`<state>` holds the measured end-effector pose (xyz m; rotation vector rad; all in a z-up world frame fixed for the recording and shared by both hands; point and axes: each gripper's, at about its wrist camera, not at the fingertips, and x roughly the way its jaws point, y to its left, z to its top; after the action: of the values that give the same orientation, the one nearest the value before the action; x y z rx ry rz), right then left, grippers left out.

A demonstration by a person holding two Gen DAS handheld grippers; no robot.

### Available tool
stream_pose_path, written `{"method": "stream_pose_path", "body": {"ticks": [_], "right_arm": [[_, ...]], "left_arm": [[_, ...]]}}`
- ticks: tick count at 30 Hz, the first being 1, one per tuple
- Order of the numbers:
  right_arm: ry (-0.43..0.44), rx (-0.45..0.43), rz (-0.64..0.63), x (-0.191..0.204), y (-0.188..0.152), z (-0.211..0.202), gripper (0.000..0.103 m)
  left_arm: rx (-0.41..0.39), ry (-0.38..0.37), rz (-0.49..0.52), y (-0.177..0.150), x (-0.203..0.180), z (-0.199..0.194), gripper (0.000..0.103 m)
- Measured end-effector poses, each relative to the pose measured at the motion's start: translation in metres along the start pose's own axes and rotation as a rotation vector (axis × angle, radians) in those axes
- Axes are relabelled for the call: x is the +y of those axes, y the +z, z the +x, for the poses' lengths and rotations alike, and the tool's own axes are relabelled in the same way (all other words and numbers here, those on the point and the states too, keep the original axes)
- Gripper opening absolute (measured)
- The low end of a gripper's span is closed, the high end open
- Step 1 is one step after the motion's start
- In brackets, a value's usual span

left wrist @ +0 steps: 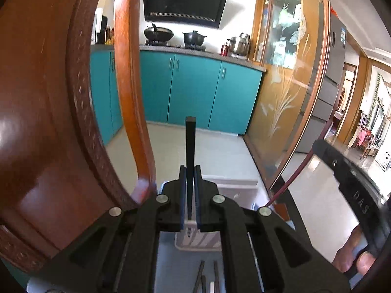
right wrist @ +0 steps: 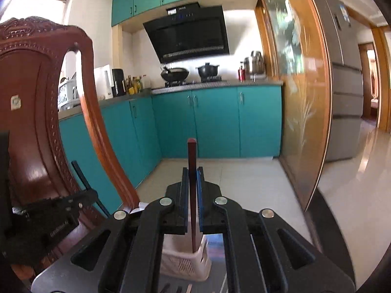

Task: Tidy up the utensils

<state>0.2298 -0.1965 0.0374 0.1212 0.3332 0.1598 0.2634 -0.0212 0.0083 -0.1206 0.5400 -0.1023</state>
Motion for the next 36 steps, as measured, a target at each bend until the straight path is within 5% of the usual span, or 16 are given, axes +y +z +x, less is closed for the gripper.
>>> {"method": "stream_pose_path", "body": {"ticks": [6, 11, 17, 24, 26, 29, 36], "right_arm": [[0.016, 0.017, -0.034, 0.009, -0.017, -0.016, 0.01], [0.039, -0.016, -0.069, 0.012, -0.027, -0.054, 0.042], [0.05, -0.035, -0.017, -0.009, -0.08, -0.111, 0.052], [-0.058, 0.428, 0.031, -0.033, -0.18, -0.065, 0.052], [-0.065, 0.502, -0.005, -0.025, -0.193, -0.055, 0.052], [-0.078, 0.572, -0.047, -0.015, -0.208, -0.044, 0.052], [-0.103, 0.645, -0.073, -0.004, -0.229, -0.029, 0.052]], "left_arm": [[0.004, 0.012, 0.001, -0.012, 0.004, -0.008, 0.012], [-0.035, 0.006, 0.03, -0.025, 0.002, -0.038, 0.025], [-0.051, -0.007, 0.075, -0.072, -0.002, -0.079, 0.038], [0.205, -0.002, 0.143, -0.17, -0.008, -0.054, 0.039], [0.271, 0.006, 0.143, -0.187, -0.007, -0.046, 0.039], [0.348, 0.021, 0.148, -0.212, -0.005, -0.041, 0.045], [0.386, 0.029, 0.151, -0.215, 0.001, -0.038, 0.052]]}}
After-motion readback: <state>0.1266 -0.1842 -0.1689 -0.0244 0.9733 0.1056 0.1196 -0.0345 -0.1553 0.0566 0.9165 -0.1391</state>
